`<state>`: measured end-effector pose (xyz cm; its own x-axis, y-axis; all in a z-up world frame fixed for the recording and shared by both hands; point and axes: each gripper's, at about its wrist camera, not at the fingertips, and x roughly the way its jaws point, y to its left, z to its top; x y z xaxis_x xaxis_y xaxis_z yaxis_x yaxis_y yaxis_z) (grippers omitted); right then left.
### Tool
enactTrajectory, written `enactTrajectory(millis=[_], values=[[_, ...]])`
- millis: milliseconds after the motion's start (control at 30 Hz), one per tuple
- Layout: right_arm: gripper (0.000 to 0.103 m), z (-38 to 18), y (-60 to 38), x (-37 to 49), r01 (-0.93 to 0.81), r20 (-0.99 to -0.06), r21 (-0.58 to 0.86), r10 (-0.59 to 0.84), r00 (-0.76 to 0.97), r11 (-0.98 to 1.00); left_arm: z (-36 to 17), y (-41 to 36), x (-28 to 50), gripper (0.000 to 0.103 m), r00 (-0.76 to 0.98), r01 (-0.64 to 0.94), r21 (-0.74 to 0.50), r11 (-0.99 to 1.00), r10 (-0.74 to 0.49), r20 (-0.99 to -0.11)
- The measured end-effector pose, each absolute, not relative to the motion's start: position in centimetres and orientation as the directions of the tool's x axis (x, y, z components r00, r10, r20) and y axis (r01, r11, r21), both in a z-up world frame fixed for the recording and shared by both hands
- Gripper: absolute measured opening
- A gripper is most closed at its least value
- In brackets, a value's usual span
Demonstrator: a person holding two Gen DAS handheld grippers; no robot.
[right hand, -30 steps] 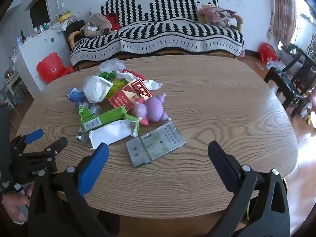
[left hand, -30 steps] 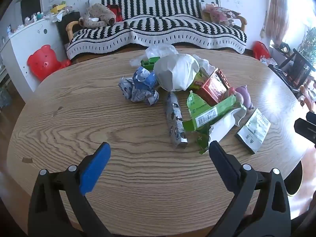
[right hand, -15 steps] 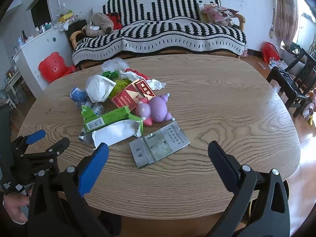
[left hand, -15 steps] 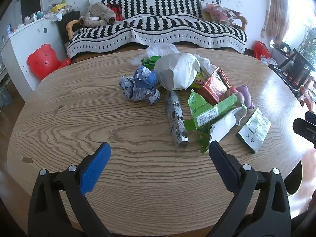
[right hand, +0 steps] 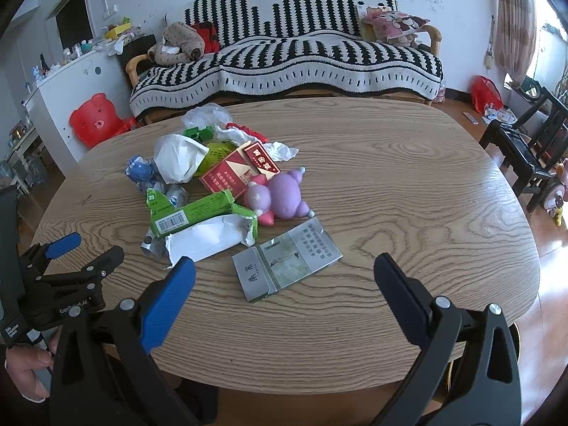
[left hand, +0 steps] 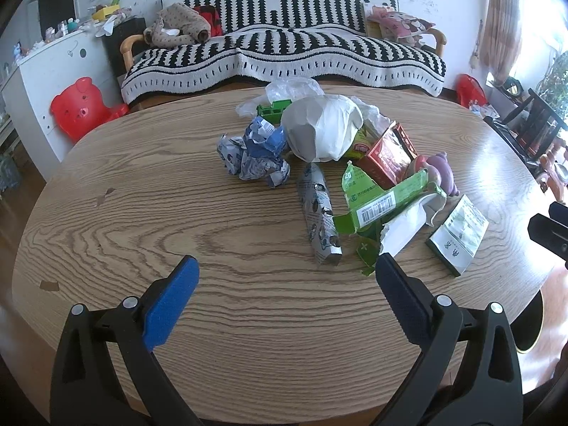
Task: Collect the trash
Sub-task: 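Move both tools toward the trash pile on the table, then grasp the grey-white cigarette box with the right tool while the left tool grasps a silver wrapper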
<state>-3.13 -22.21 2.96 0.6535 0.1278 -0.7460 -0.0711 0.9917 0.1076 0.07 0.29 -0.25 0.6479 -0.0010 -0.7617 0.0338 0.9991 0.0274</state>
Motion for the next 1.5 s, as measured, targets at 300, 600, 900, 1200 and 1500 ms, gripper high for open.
enactTrajectory(millis=[300,600,900,1200,1500], values=[[0.097,2.9,-22.1,-3.1,-0.083,-0.748,0.107,0.135,0.650,0.991,-0.2,0.5,0.1,0.097,0.647,0.044,0.017,0.999,-0.016,-0.762],[0.097,0.7,-21.8,-1.9,-0.104,-0.791,0.086,0.132,0.597,0.991,-1.6,0.4,0.9,0.097,0.608,0.058,0.021,0.998,-0.019,-0.794],[0.097,-0.4,-21.2,-1.3,-0.123,-0.810,0.075,0.132,0.572,0.990,-4.6,-0.2,5.0,0.097,0.559,0.051,0.096,0.994,0.052,-0.828],[0.097,-3.1,-21.3,-0.1,-0.084,-0.852,0.092,0.123,0.509,0.992,-6.1,-0.3,6.5,0.076,0.595,0.079,0.095,0.992,0.030,-0.803],[0.098,-5.5,-21.9,2.7,0.084,-0.875,0.254,0.192,0.445,0.964,-5.3,0.1,5.8,0.016,0.564,0.132,0.010,0.991,-0.067,-0.823]])
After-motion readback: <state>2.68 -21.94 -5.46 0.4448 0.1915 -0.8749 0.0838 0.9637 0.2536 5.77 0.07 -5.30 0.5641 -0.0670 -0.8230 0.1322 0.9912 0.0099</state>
